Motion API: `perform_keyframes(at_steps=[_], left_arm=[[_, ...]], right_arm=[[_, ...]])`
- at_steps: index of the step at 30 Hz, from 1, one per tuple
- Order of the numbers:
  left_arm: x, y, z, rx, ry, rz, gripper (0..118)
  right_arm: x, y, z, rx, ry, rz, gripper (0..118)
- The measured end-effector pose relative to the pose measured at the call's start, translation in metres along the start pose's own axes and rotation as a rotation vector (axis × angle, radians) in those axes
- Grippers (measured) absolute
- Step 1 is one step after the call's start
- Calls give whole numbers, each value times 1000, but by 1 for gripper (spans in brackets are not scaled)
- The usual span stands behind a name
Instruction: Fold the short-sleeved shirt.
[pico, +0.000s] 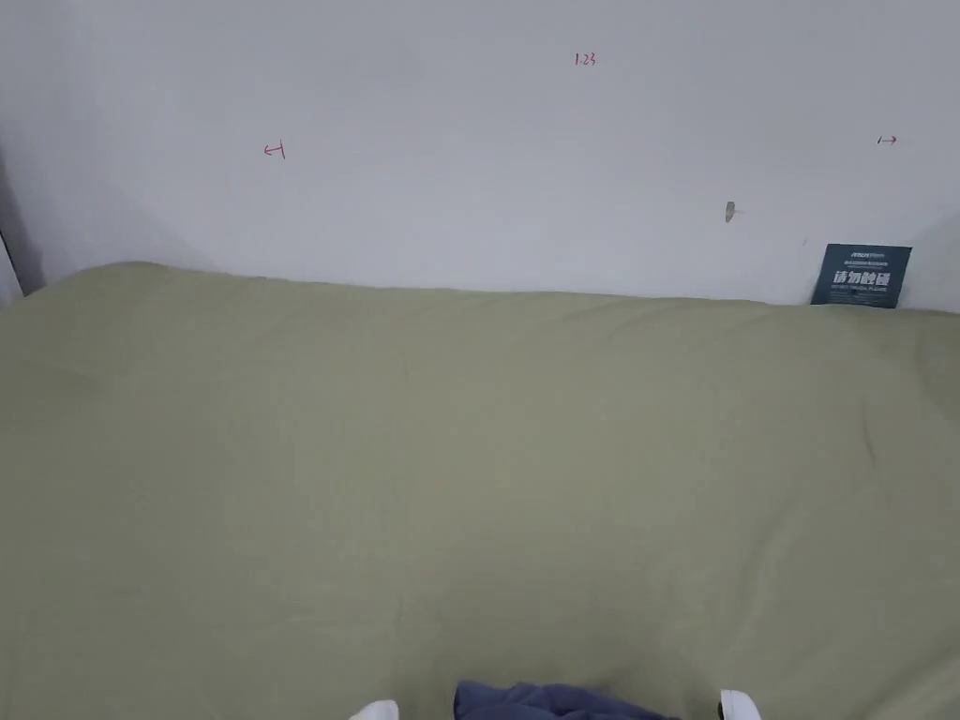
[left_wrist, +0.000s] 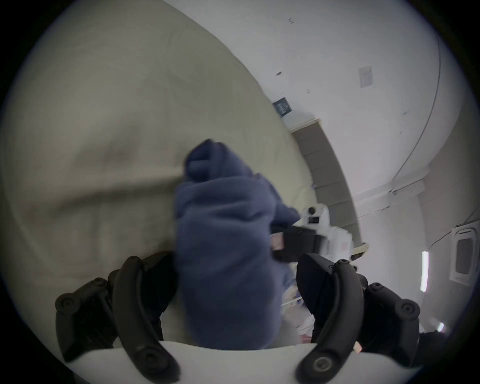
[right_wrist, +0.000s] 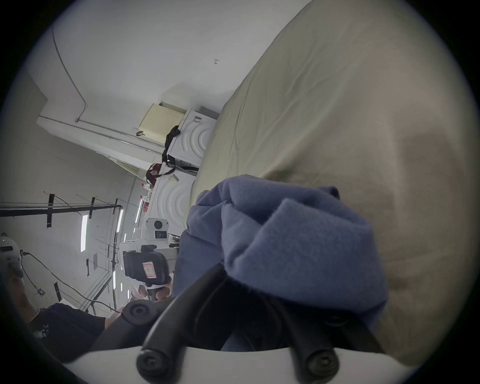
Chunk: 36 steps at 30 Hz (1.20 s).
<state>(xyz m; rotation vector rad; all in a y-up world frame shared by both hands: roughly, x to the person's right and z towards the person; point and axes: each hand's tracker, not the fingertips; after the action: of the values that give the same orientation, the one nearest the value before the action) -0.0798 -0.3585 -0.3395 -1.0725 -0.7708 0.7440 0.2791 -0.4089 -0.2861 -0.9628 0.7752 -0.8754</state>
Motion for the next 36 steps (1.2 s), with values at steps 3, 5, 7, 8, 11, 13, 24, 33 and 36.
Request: perform_keyframes(at_steps=[3,5,7,8,11,13,24,33,36], left_arm=[[-3,1,-7,-7,19,100,42],[-5,-2,-5,-3,-10,52,27],[-9,1,-1,-8,7,55,27],[-10,3,0,-13,13,49,27],[-9,9,2,-42,19,13,27],[-8,18,10,-54,30,-24,27],[-84,151,237,14,329,-155,27],[-213,195,408,-23,615,-10,27],[-238,187,422,11,600,37,27]], right_arm=[[0,-2,2,14,0,-7,0],[-4,-3,2,20,-6,-6,0],[-9,-5,2,21,-20,12,0],[-7,-4,2,23,-21,13,0],[-15,-6,2,34,-41,40,0],[-25,-8,4,44,-62,84,0],[-75,-4,-16,125,-99,190,0],[-108,-23,-41,177,-91,186,0],[-114,-26,-44,180,-108,187,0]])
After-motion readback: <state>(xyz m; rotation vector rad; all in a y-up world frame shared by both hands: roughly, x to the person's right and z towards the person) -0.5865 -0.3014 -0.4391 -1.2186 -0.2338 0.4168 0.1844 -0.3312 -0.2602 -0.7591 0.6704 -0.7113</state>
